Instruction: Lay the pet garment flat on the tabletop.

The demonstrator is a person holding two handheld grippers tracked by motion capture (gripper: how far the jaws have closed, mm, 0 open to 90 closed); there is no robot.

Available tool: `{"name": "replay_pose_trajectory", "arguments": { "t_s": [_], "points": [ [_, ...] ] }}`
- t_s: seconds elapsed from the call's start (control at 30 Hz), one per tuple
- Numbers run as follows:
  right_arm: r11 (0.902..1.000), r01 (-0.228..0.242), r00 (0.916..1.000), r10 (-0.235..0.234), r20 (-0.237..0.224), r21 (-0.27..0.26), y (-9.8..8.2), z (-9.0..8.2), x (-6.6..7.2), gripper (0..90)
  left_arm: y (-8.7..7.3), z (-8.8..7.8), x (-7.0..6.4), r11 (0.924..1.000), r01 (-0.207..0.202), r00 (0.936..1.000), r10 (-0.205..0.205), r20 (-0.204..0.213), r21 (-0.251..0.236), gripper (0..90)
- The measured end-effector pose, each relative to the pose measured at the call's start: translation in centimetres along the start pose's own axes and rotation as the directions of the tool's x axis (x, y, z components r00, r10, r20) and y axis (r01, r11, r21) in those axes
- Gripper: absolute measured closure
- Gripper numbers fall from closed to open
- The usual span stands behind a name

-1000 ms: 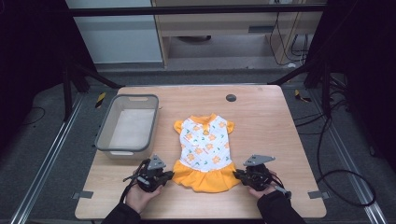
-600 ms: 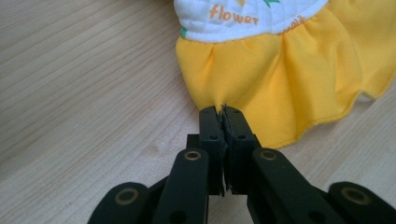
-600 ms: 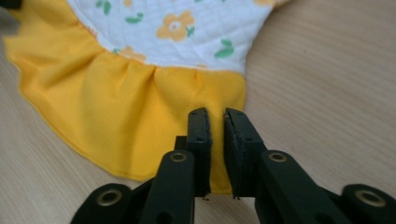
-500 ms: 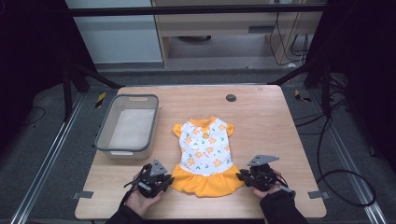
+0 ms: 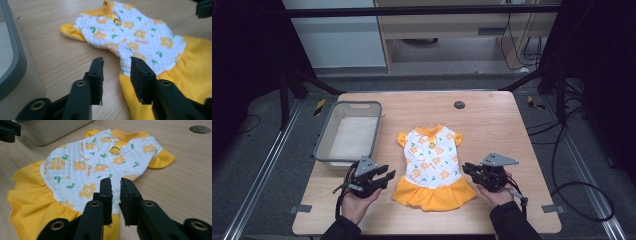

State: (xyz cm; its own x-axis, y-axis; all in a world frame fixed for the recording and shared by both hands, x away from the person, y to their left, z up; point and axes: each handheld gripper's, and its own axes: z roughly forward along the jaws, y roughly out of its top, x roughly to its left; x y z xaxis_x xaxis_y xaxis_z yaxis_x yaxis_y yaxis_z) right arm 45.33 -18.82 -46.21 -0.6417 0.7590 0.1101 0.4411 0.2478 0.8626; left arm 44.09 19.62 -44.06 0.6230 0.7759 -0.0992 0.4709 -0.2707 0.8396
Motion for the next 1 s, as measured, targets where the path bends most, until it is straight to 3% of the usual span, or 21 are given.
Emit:
{"name": "replay_pose_trajectory", "arguments": {
  "t_s": [0.07,0.27,0.4,0.53,0.7,0.77,0.9,1.0],
  "points": [
    [1.0,-0.001,1.0,0.001,0.0,-0.006,0.4,0.6,-0.2,86.1,0.6,0.5,0.1,0.9999,0.004,1.0,-0.005,-0.003,-0.012,74.0],
    [0.9999,-0.016,0.9999,0.016,-0.003,0.001,1.2,3.4,-0.7,89.4,2.1,3.5,-0.4,0.9998,-0.015,0.9998,0.015,0.015,-0.013,78.7],
    [0.9992,-0.015,0.9999,0.015,-0.006,0.036,1.2,5.5,-0.6,89.6,2.2,6.4,-1.2,0.9977,-0.056,0.9977,0.054,0.041,0.039,77.9],
    [0.9955,0.02,0.9998,-0.021,0.008,0.093,0.7,6.8,-0.1,89.4,1.4,8.3,-1.8,0.9886,-0.106,0.9939,0.102,0.042,0.107,76.8],
    [0.9912,0.019,0.9994,-0.022,0.026,0.131,0.0,7.3,0.0,88.6,0.4,9.4,-1.7,0.9799,-0.107,0.9943,0.104,0.024,0.169,76.1],
    [0.9892,0.022,0.9992,-0.027,0.03,0.145,-0.2,7.4,0.1,88.1,-0.1,9.8,-1.5,0.9721,-0.108,0.9941,0.108,0.009,0.209,76.1],
    [0.9852,0.031,0.9986,-0.038,0.038,0.168,-0.5,7.7,0.0,87.6,-0.5,9.8,-1.2,0.9748,-0.084,0.9965,0.082,0.019,0.207,75.4],
    [0.9852,0.019,0.9989,-0.026,0.04,0.171,-0.7,7.7,-0.1,87.3,-0.7,9.7,-1.4,0.9757,-0.093,0.9956,0.093,0.011,0.198,74.6]
  ]
}}
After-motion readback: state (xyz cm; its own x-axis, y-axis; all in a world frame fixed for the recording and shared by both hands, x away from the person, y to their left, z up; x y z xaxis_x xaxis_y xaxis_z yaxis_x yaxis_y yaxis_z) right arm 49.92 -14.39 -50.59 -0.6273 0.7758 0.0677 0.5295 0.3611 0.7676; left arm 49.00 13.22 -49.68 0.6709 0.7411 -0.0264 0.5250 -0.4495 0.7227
